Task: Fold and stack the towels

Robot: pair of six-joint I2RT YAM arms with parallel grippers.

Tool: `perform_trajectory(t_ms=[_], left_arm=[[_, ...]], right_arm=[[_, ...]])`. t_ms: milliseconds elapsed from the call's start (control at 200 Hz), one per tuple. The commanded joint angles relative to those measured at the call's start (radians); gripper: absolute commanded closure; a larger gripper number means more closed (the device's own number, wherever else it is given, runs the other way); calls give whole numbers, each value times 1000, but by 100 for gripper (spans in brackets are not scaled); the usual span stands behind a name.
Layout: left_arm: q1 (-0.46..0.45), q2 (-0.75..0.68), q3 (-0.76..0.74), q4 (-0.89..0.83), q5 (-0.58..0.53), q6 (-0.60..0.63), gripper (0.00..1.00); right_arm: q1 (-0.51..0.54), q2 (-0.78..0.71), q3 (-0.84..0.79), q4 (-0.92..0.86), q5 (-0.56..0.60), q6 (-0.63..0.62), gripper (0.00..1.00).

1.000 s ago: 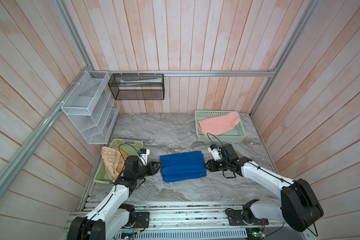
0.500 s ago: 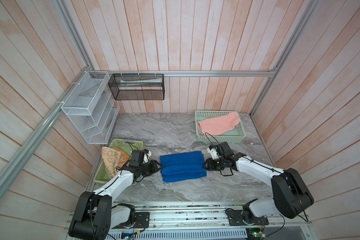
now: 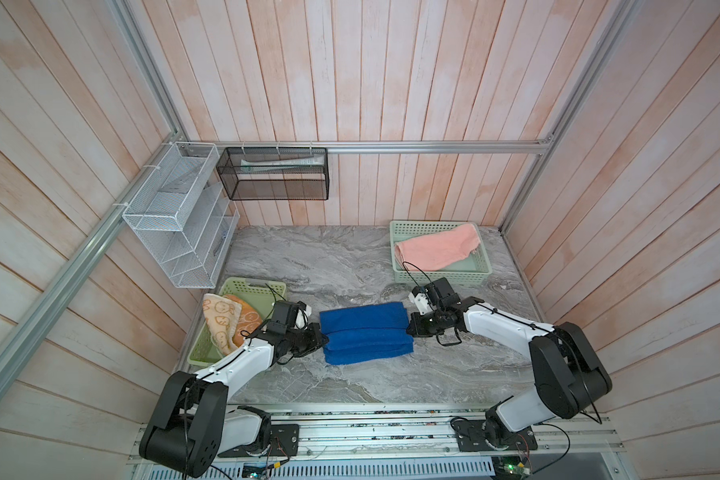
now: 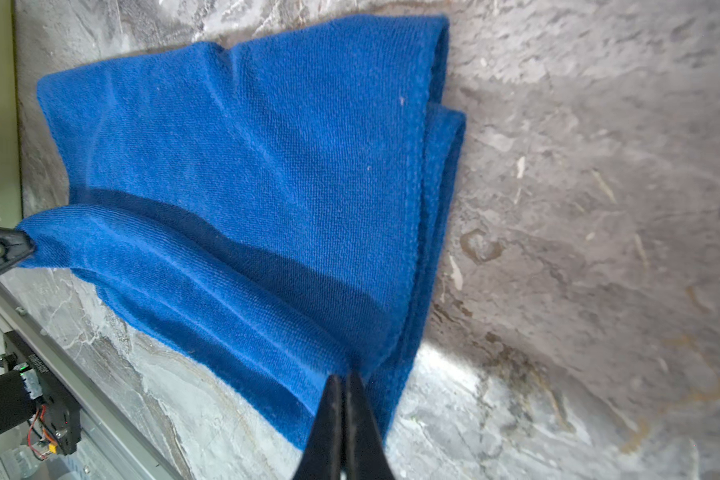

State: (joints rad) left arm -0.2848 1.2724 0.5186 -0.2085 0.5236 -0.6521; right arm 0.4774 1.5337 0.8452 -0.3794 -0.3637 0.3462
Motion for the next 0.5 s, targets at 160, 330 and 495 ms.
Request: perform_trajectory(t_ms=[160, 330, 495], left_arm=[[-3, -161, 24, -133, -52, 47, 100], [-4, -207, -45, -152, -64, 11, 99], [-8, -256, -101, -182, -90, -59, 51]], right_arm=[[6, -170, 33, -137, 57, -39, 100], [5, -210, -49, -152, 46, -32, 100], [7, -235, -140, -163, -53, 15, 64]])
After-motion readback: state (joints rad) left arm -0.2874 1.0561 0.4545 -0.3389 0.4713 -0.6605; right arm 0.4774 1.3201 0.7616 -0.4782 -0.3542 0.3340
